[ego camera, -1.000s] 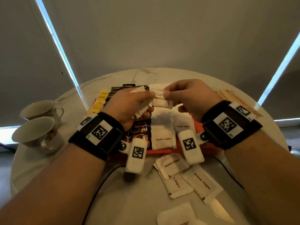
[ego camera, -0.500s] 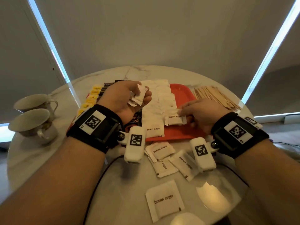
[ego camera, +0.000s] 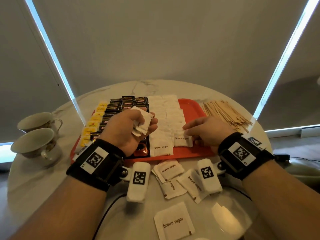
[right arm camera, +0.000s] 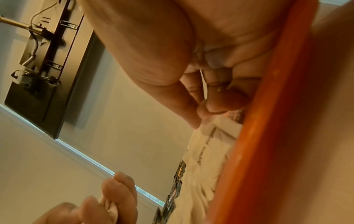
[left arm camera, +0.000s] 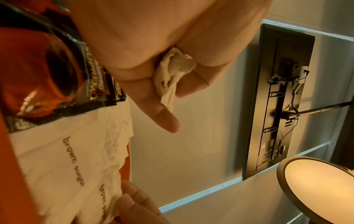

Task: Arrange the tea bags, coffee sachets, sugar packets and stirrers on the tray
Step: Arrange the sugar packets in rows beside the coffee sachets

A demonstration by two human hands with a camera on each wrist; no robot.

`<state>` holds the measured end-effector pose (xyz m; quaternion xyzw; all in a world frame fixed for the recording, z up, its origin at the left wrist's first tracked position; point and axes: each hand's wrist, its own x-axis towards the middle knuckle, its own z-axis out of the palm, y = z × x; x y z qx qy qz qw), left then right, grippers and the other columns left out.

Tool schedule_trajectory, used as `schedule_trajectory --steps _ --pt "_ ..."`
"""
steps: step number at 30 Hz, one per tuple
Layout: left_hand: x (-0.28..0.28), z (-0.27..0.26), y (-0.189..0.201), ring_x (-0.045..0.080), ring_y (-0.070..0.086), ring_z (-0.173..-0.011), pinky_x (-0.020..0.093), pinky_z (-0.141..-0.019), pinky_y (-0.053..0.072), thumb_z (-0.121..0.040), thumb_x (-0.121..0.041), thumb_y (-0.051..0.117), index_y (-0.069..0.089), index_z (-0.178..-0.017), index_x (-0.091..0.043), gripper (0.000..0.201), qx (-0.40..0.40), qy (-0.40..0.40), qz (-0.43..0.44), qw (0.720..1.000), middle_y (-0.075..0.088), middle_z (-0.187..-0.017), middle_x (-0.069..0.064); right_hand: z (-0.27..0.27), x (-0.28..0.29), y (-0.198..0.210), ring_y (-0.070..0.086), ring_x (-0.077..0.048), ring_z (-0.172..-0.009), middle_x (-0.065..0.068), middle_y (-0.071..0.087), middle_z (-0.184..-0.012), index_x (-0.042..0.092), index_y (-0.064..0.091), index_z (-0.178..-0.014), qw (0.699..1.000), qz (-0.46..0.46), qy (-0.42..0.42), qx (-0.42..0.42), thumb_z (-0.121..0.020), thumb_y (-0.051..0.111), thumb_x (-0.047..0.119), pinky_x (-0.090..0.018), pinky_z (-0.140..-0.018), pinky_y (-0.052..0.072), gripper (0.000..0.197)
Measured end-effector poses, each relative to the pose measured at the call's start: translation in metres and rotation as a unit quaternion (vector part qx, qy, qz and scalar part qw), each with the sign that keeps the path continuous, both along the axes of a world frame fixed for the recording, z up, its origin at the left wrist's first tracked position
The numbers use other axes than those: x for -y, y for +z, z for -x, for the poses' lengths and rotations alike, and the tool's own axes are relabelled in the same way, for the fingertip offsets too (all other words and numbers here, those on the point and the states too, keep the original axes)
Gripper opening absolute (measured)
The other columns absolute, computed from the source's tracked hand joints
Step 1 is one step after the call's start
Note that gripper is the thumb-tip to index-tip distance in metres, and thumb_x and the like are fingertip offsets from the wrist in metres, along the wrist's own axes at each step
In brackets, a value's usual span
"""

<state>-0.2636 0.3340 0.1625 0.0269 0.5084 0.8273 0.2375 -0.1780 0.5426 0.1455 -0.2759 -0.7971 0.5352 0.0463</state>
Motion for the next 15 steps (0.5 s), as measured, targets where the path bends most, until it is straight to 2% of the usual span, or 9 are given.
schedule_trajectory --steps 4,6,10,15 --pt "0.001 -0.001 0.002 0.030 0.073 -0.083 0.030 -0.060 0.061 -0.089 0.012 0.038 0.062 -0.113 0.004 0.035 0.008 -0.001 -0.005 1.000 0.068 -0.104 0.023 0.001 -0.001 -0.007 0.064 -0.022 -0.071 -0.011 0.074 -0.084 0.013 0.075 -0.097 0.997 0.039 -0.026 -0.053 -0.087 0.075 0.004 -0.044 -0.082 0.060 0.013" --pt "0.001 -0.002 0.003 0.031 0.073 -0.085 0.031 -0.061 0.062 -0.090 0.012 0.038 0.062 -0.113 0.004 0.034 0.009 -0.003 -0.004 1.000 0.068 -0.104 0.023 0.001 0.000 -0.009 0.065 -0.022 -0.071 -0.012 0.073 -0.086 0.010 0.074 -0.096 0.994 0.047 -0.043 -0.083 -0.086 0.075 0.003 -0.041 -0.078 0.060 0.012" --pt "0.002 -0.003 0.004 0.032 0.073 -0.085 0.031 -0.061 0.062 -0.091 0.012 0.037 0.061 -0.110 0.005 0.032 0.010 -0.007 -0.006 1.000 0.067 -0.104 0.023 -0.003 0.009 -0.006 0.059 -0.016 -0.055 -0.008 0.067 -0.071 0.001 0.075 -0.092 0.994 0.066 -0.014 -0.090 -0.086 0.077 0.008 -0.031 -0.058 0.054 0.009" --pt "0.003 -0.002 0.004 0.032 0.074 -0.086 0.031 -0.062 0.062 -0.090 0.013 0.037 0.061 -0.117 0.007 0.037 0.012 -0.001 -0.005 1.000 0.068 -0.106 0.024 -0.001 0.018 -0.001 0.061 -0.018 -0.060 -0.008 0.068 -0.073 0.004 0.078 -0.092 0.996 0.070 0.043 -0.022 -0.091 0.075 0.022 -0.036 -0.066 0.052 0.018"
